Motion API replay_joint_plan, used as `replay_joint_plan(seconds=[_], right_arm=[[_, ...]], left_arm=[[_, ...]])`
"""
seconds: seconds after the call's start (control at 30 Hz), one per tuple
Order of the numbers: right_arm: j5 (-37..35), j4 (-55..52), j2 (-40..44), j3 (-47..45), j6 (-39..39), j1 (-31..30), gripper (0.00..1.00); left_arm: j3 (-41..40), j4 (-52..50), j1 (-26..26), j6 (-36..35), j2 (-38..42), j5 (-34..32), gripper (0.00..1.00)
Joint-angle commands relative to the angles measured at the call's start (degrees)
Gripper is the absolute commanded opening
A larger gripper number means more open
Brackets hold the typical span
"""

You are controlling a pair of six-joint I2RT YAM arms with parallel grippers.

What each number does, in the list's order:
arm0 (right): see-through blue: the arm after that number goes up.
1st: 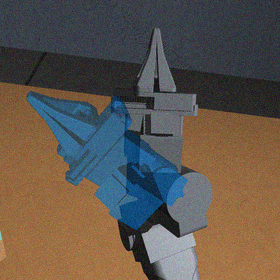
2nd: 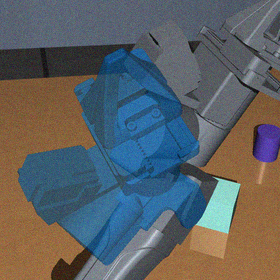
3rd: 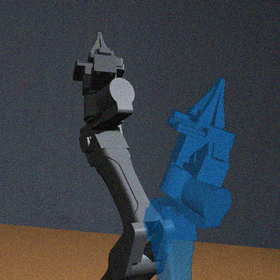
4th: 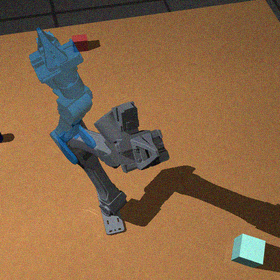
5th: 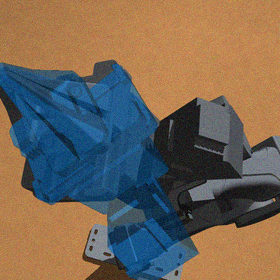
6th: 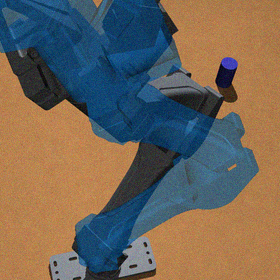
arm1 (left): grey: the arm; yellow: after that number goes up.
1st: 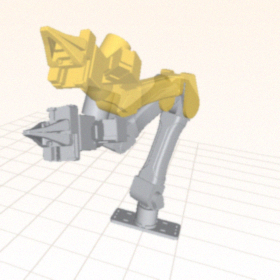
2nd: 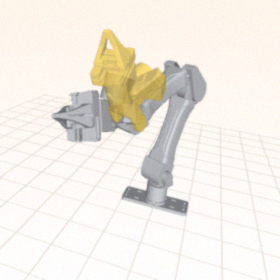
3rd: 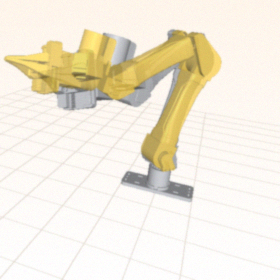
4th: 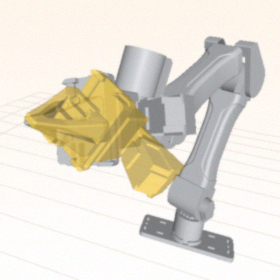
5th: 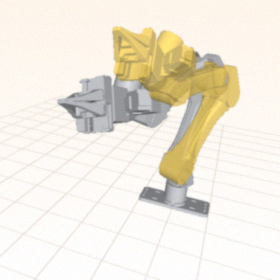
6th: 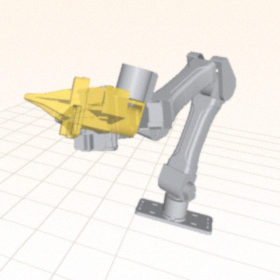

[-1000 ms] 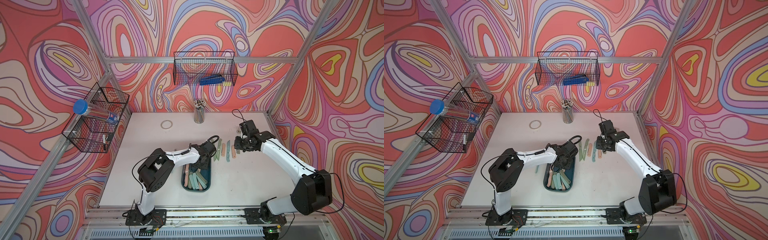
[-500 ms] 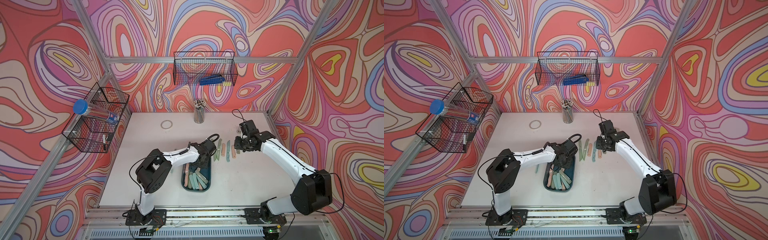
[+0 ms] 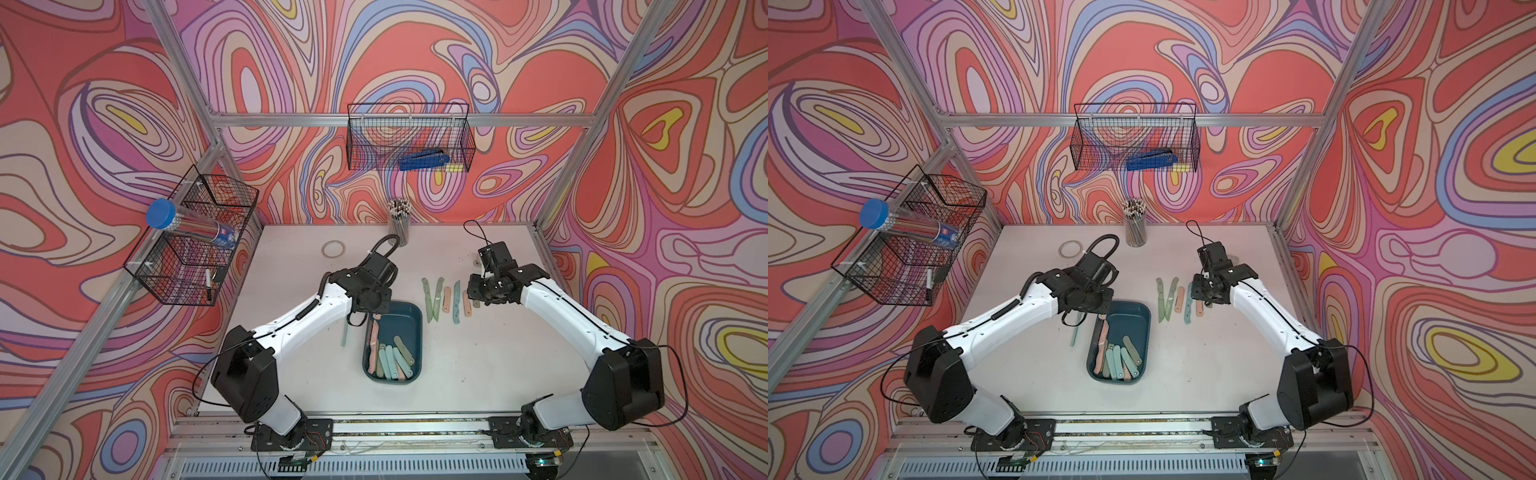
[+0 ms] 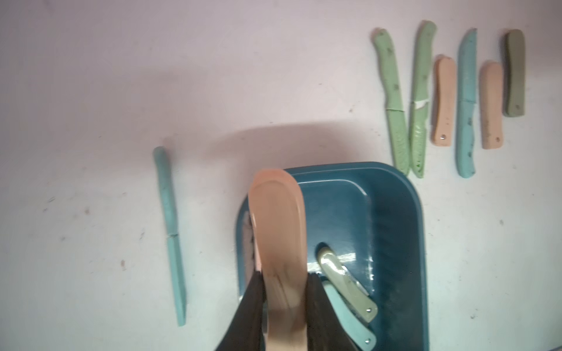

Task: Take the fruit knife out of the storage box
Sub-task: Pick up the fruit knife from the storage box, then place the fruit knife at the center of the board.

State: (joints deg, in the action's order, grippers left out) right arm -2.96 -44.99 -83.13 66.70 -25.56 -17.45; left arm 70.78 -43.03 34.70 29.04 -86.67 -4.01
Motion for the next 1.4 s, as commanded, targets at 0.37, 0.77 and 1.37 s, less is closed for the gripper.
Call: replay_joint_plan(seconds=[0.37,0.77,1.37], right_arm=[[1.1,1.8,0.5,-1.3,-1.0,-0.4,0.46],[1.9,2.2,-0.3,-0.7,-0.7,-0.4,0.46],[2.9,3.1,-1.6,-0.2,-0.8,-0.3,0.46]], left_arm=[[-6.7,-4.0,-16.5,-7.2,-1.7,9.8,0.21],[0.0,-10.0,-17.7,-11.1,-11.3,-0.3,0.20],[1.9,-7.5,-18.9,-12.4,-18.7,5.4,0.26]])
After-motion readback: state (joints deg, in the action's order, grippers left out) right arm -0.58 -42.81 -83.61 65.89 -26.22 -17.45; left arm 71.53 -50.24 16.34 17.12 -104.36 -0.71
